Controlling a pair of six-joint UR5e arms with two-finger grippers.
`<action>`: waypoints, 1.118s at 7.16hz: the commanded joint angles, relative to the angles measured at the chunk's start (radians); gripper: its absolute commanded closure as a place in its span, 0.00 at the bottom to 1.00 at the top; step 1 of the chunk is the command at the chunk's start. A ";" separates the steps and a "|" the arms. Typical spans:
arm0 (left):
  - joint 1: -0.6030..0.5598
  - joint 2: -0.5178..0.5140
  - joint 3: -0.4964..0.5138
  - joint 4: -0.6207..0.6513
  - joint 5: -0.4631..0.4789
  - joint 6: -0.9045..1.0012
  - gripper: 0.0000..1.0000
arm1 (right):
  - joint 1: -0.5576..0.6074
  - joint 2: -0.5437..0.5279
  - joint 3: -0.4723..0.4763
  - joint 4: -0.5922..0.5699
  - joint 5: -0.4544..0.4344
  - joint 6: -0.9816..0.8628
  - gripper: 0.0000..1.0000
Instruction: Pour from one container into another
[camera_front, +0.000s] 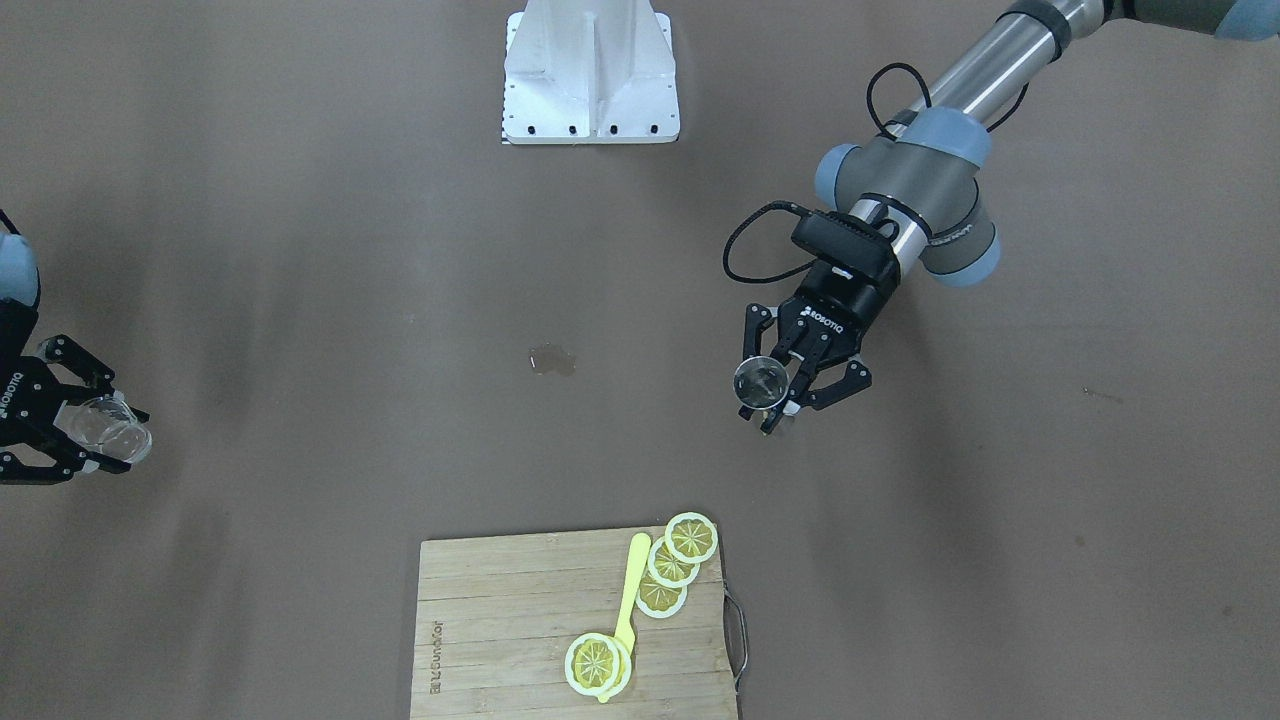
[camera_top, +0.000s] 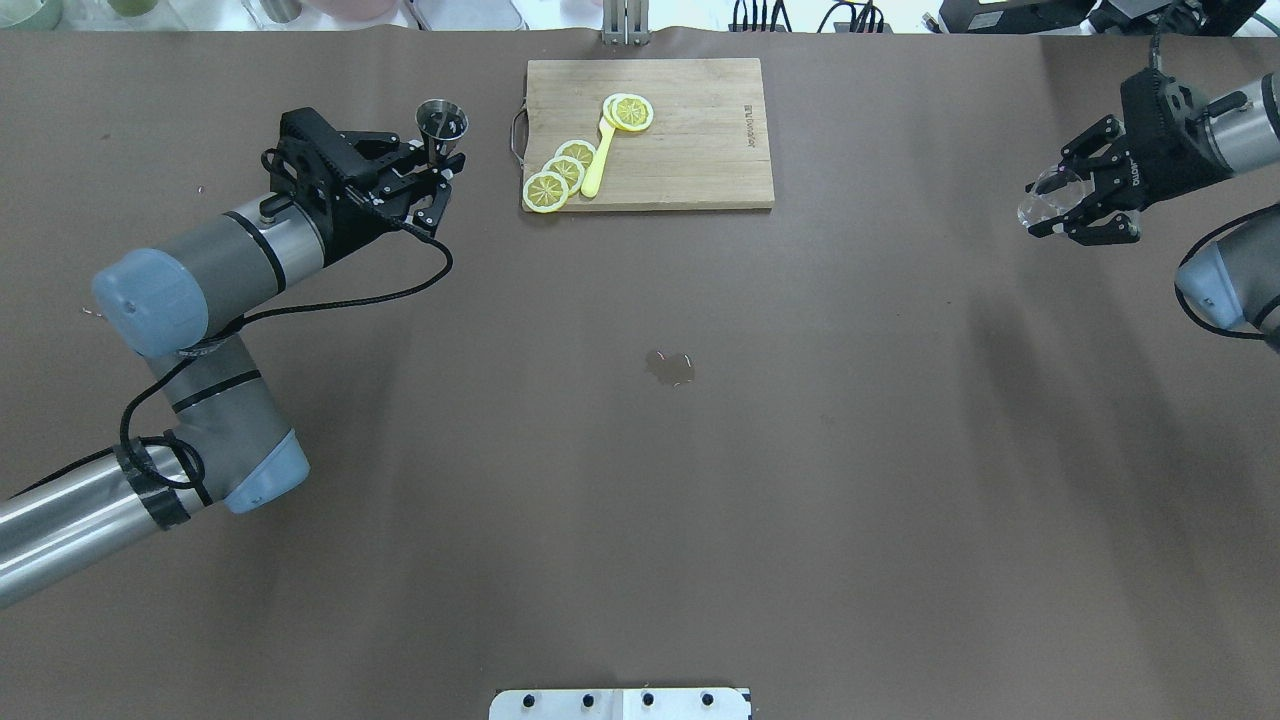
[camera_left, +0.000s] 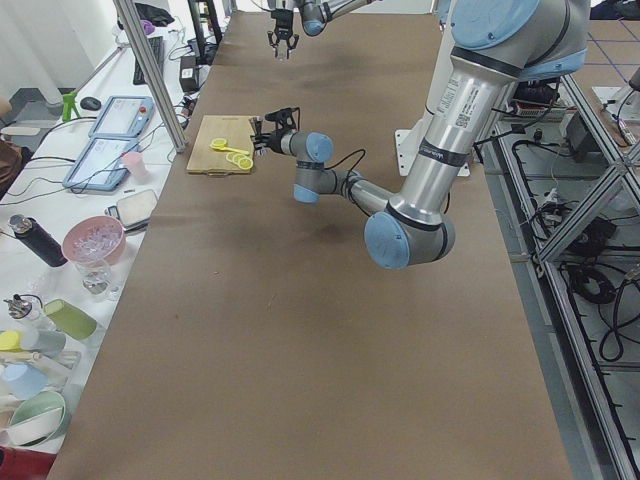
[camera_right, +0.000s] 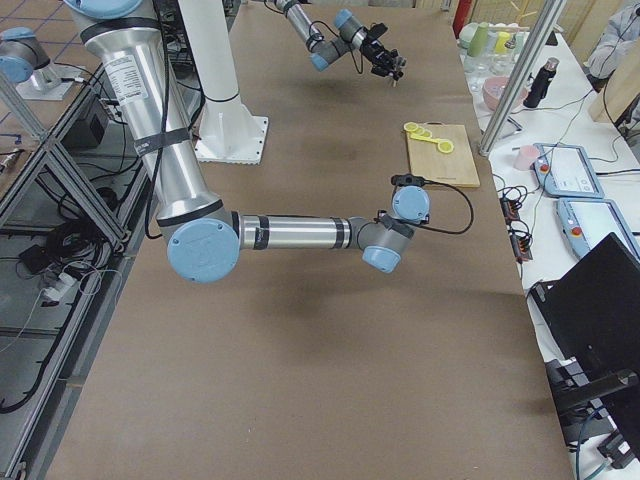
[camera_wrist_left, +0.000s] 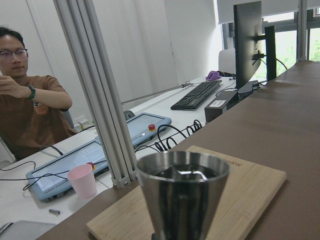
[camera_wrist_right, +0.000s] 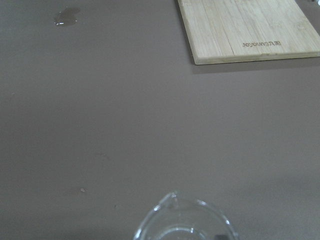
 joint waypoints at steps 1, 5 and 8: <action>-0.006 0.032 -0.035 0.005 -0.001 -0.004 1.00 | -0.003 0.006 -0.034 0.040 -0.013 0.132 1.00; -0.027 0.094 -0.057 -0.009 0.003 -0.009 1.00 | -0.178 0.009 -0.064 0.361 -0.209 0.491 1.00; -0.090 0.167 -0.057 -0.007 0.006 -0.187 1.00 | -0.264 0.023 -0.071 0.398 -0.345 0.483 1.00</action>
